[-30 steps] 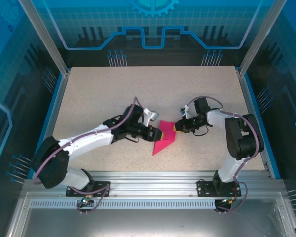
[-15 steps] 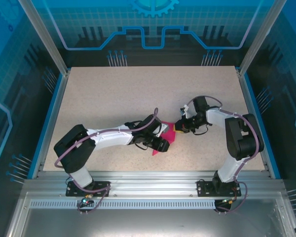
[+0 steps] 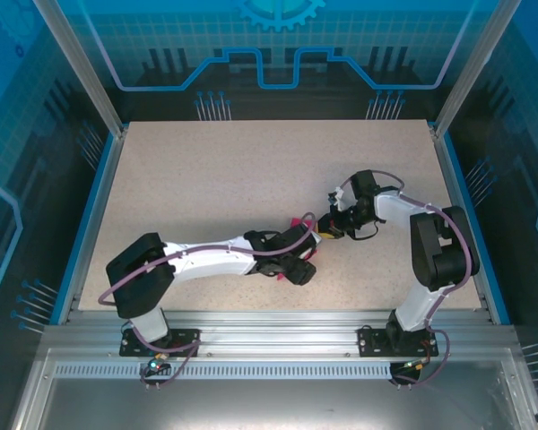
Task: Fold a paper plane with a square sheet of paper (fold left side to right side)
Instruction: Fold the wing for the fifth time at the center of the table.
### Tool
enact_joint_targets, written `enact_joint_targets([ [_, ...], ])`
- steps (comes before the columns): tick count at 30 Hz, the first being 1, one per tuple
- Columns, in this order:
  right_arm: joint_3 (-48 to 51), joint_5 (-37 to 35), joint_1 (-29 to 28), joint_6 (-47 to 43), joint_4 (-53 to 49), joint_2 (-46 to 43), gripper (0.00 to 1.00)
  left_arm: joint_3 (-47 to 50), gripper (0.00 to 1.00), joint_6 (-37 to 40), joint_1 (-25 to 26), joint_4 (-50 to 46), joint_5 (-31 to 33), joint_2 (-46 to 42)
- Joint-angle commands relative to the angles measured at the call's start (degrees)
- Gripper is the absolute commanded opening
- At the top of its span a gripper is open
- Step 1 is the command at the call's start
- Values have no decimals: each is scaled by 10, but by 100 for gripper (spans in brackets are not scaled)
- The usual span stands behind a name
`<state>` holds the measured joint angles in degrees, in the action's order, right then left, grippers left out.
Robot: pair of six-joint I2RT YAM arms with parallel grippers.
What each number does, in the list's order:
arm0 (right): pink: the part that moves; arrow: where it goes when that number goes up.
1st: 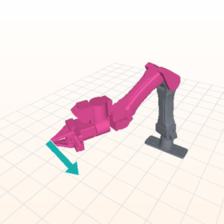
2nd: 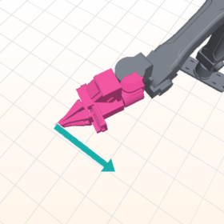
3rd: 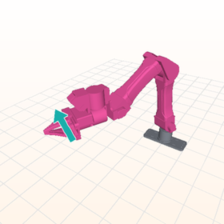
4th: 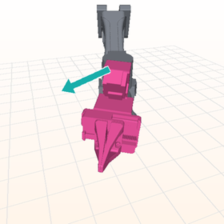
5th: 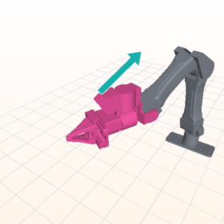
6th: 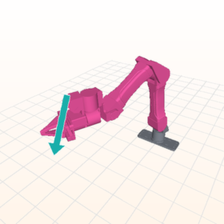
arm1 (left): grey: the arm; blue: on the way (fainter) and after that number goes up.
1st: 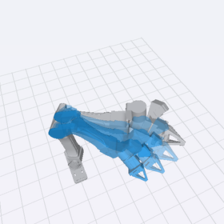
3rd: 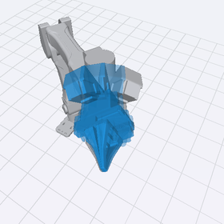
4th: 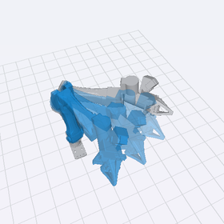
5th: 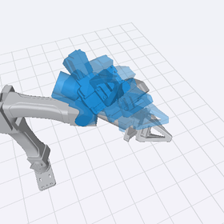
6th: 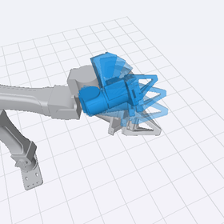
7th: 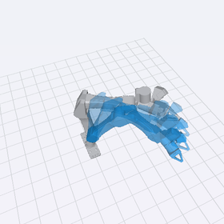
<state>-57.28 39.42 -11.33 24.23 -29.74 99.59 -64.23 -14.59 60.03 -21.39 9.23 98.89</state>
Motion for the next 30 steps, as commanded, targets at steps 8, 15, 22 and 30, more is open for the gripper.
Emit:
enact_joint_targets([
  [8,-11,9,-11,13,-24,-3,0,-71,61,9,43,-88,182,82],
  [15,-11,9,-14,13,-22,1,0,-89,60,0,54,-110,229,112],
  [22,-11,3,-16,12,-24,7,0,-90,54,-2,55,-108,218,119],
  [30,-12,-9,-17,8,-29,10,1,-88,42,-7,55,-110,215,124],
])
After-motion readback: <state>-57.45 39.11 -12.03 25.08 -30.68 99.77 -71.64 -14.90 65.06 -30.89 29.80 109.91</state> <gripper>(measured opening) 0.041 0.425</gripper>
